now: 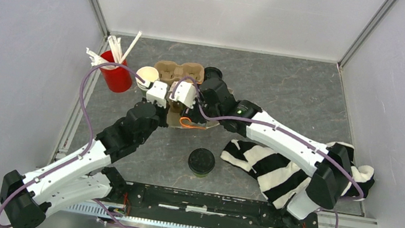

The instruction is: Pack the takeout coffee

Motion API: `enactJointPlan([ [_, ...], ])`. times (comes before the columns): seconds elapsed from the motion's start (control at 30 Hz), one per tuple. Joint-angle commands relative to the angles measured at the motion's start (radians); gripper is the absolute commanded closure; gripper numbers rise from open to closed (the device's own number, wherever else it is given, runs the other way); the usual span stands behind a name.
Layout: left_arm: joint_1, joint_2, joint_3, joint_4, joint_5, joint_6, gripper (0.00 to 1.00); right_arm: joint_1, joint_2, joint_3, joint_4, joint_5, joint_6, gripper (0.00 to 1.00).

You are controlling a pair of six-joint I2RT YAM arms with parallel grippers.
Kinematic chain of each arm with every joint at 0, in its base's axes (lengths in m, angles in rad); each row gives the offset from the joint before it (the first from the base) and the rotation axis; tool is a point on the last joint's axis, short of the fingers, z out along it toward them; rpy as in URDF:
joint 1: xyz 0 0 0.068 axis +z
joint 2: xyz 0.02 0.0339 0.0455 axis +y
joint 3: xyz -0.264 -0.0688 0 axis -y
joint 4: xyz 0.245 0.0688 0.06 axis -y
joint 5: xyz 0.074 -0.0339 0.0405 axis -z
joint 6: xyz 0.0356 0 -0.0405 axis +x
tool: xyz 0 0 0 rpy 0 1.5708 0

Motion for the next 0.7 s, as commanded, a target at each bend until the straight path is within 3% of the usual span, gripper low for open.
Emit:
enactJointPlan([
  [0.0, -0.003, -0.001, 0.047, 0.021, 0.021, -0.032, 0.98, 0.011, 0.067, 0.105, 0.068, -0.113, 0.038, 0.47],
  [0.1, -0.002, 0.008, 0.051, 0.024, 0.032, -0.039, 0.98, 0.012, 0.117, 0.112, 0.128, -0.103, 0.074, 0.47],
  [0.2, -0.002, 0.019, 0.056, 0.026, 0.038, -0.046, 0.98, 0.014, 0.170, 0.118, 0.180, 0.001, 0.131, 0.46],
  [0.33, -0.003, 0.022, 0.060, 0.025, 0.043, -0.052, 0.98, 0.024, 0.246, 0.210, 0.096, 0.149, 0.148, 0.46],
  [0.67, -0.002, 0.002, 0.055, -0.001, -0.019, -0.059, 0.98, 0.028, 0.090, 0.110, 0.019, 0.252, 0.135, 0.46],
])
